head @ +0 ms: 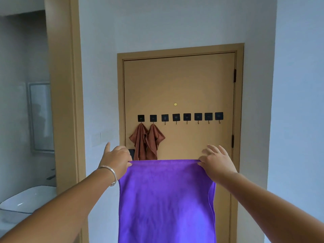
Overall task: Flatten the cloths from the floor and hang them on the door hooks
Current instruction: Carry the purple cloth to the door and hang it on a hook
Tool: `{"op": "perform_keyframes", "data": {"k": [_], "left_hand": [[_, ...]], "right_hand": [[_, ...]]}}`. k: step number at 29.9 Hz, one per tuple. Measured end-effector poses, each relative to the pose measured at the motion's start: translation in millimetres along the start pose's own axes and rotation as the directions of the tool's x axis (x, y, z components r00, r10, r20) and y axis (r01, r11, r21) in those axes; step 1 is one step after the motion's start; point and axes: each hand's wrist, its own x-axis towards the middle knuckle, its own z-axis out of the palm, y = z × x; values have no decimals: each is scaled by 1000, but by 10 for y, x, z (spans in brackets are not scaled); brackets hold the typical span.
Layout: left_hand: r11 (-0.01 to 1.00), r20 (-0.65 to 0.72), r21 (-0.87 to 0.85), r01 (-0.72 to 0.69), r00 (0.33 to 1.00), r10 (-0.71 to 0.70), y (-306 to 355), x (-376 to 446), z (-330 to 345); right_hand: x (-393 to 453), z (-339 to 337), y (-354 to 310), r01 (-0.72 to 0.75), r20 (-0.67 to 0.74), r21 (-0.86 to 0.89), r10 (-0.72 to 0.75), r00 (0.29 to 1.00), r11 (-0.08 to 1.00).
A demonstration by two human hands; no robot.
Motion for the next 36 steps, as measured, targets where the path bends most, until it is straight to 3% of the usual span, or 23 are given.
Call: {"op": "perform_keyframes", "data": {"k": [17,36], "left_hand": [[999,18,-5,-51,999,51,179,1588,1045],[991,-87,-103,-85,993,76,-564,3578,2074]], "right_hand": [[1458,1116,451,-7,36,6,7,999,1000],[3530,1906,189,-37,-99,-86,28,995,996]]}}
